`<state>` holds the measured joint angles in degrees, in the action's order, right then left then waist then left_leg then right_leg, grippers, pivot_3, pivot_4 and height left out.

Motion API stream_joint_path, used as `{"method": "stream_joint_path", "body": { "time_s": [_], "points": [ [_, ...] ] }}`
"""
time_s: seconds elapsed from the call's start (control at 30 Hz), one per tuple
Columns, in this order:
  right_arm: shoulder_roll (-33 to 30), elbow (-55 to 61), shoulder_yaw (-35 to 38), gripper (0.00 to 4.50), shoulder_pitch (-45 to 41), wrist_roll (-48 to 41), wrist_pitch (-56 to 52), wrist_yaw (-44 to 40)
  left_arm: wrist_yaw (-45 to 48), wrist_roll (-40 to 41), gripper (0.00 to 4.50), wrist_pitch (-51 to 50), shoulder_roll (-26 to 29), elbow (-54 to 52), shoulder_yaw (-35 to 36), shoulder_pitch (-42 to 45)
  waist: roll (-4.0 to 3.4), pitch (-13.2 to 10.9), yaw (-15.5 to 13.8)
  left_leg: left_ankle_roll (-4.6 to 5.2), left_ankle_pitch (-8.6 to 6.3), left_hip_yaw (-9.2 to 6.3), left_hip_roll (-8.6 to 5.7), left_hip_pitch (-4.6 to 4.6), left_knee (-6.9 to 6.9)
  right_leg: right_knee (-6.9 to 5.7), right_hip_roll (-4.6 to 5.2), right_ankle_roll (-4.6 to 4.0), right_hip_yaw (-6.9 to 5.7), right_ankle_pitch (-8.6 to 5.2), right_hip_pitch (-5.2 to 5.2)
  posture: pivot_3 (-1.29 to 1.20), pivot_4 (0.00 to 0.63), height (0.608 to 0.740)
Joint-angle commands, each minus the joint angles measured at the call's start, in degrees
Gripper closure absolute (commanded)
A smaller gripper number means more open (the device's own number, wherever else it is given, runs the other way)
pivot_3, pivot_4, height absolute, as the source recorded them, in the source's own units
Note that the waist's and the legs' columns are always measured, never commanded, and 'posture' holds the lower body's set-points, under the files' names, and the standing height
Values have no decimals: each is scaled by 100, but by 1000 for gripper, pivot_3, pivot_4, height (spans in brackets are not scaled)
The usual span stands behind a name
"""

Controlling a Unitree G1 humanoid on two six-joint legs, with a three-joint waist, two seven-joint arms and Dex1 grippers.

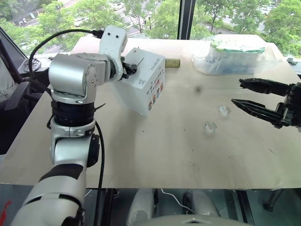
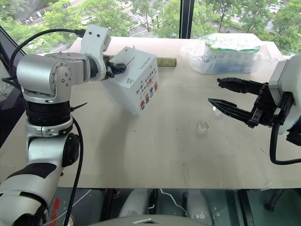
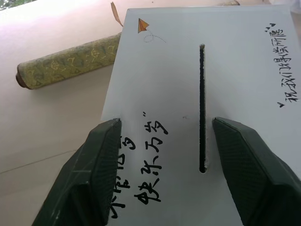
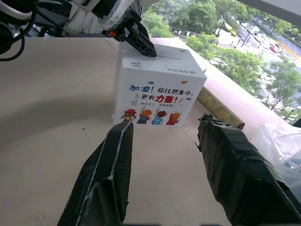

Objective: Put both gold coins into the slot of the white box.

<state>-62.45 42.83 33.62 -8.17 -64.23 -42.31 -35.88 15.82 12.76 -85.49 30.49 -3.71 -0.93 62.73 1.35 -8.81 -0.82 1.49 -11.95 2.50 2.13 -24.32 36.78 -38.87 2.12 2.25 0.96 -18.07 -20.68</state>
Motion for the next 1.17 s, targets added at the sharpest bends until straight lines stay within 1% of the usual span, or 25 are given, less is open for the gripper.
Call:
{"method": "stream_joint_path", "body": {
  "time_s": [0.03, 0.1, 0.2, 0.3, 0.33, 0.37, 0.43, 0.47, 0.57, 0.67, 0.73, 0.8, 0.93, 0.97, 1.1, 1.17],
  "points": [
    [43, 77, 124, 2101, 3, 28, 100, 14, 68, 54, 1519, -110, -59, 20, -150, -200, 0, 0, 1, 0, 0, 0, 0, 0, 0, 0, 0, 0, 0, 0, 0, 0, 150, 740],
    [45, 77, 141, 2101, 0, 19, 96, 13, 181, 119, 1519, 133, -83, -190, -178, -230, 0, 0, 1, 0, 0, -1, 0, 1, 0, -1, 0, 0, -1, 0, 0, 0, 150, 740],
    [41, 65, 161, 2101, -2, 13, 90, 0, 402, 308, 1519, 685, -297, -755, -126, -340, 4, -3, -12, -2, 1, -3, 0, -5, 0, 1, 3, 0, -4, 0, -1, 0, 150, 740],
    [56, 40, 162, 2101, 43, 27, 34, 81, 974, 1116, 1519, 1856, -1126, -1412, 615, -835, 9, -6, -14, -3, 1, -13, 0, -28, 9, 7, 17, 0, -15, 0, -7, 0, 150, 740],
    [61, 26, 148, 2101, 67, 59, 12, 115, 1090, 1199, 1519, 2203, -1224, -1588, 653, -1035, 12, -9, -7, -3, 2, -14, 0, -38, 13, 10, 28, 0, -23, 0, -11, 0, 150, 740],
    [67, 55, 146, 2101, 146, 125, 6, 91, 1422, 1398, 1519, 2351, -1165, -1835, 565, -1302, 14, -10, 7, -3, 2, -13, 0, -42, 13, 13, 29, 0, -23, 0, -15, 0, 150, 740],
    [85, 78, 156, 2101, 257, 135, -50, 135, 1804, 1706, 1519, 2472, -1057, -2157, 487, -1747, 11, -9, 73, -4, 2, -8, 2, -39, 9, 16, 24, 0, -12, 0, -18, 0, 150, 740],
    [91, 92, 175, 2101, 335, 152, -59, 136, 2005, 1825, 1519, 2735, -1034, -2278, 483, -1943, 9, -10, 80, -4, 3, -2, 5, -29, 2, 13, 19, -1, -4, 0, -17, 0, 150, 740],
    [124, 158, 185, 2101, 632, 382, -79, 111, 2029, 2216, 1519, 2710, -1090, -2288, 728, -2242, 8, -11, 71, -4, 2, -6, 7, -31, -8, 14, 9, -2, -10, 0, -22, 0, 150, 740],
    [350, 320, 282, 2101, 1265, 722, -14, -28, 2702, 2529, 1519, 2990, -661, -2462, 705, -2847, 8, -11, 48, -3, 2, -6, 3, -33, 1, 13, -6, -1, -12, 0, -17, 0, 150, 740],
    [548, 384, 459, 2101, 1690, 888, 33, -114, 3153, 2580, 1519, 3306, -296, -2560, 664, -3334, 8, -11, 48, -2, 1, -2, 2, -32, 2, 14, -6, 1, -8, -1, -16, 0, 150, 740],
    [745, 435, 686, 2101, 2171, 1150, 116, -254, 3370, 2620, 1519, 3538, -45, -2570, 746, -3800, 7, -11, 36, -2, 1, -2, 2, -31, 1, 15, -6, 1, -8, -1, -16, 0, 150, 740],
    [1147, 501, 1176, 2101, 3087, 1625, 349, -622, 3545, 2554, 1519, 3955, 394, -2606, 938, -4578, 8, -10, -7, 0, 0, -13, 3, -29, 2, 14, -8, 0, -18, -1, -11, 0, 150, 740],
    [1246, 502, 1265, 2101, 3270, 1744, 429, -694, 3541, 2555, 1519, 4010, 471, -2592, 1025, -4745, 8, -10, -7, 19, -11, -15, 3, -27, 2, 15, -7, 0, -21, -1, -7, 0, 150, 740],
    [1502, 495, 1561, 2101, 3755, 2008, 674, -946, 3549, 2512, 1519, 4313, 700, -2598, 1205, -5246, 6, -9, 7, 23, -14, -15, 3, -23, 1, 15, -4, 0, -19, -2, -5, 0, 150, 740],
    [1619, 508, 1557, 2101, 3874, 2076, 785, -1009, 3611, 2419, 1519, 4542, 766, -2493, 1185, -5375, 6, -9, 7, 23, -14, -15, 4, -19, 1, 14, -3, -1, -19, -2, -4, 0, 150, 740]
  ]
}}
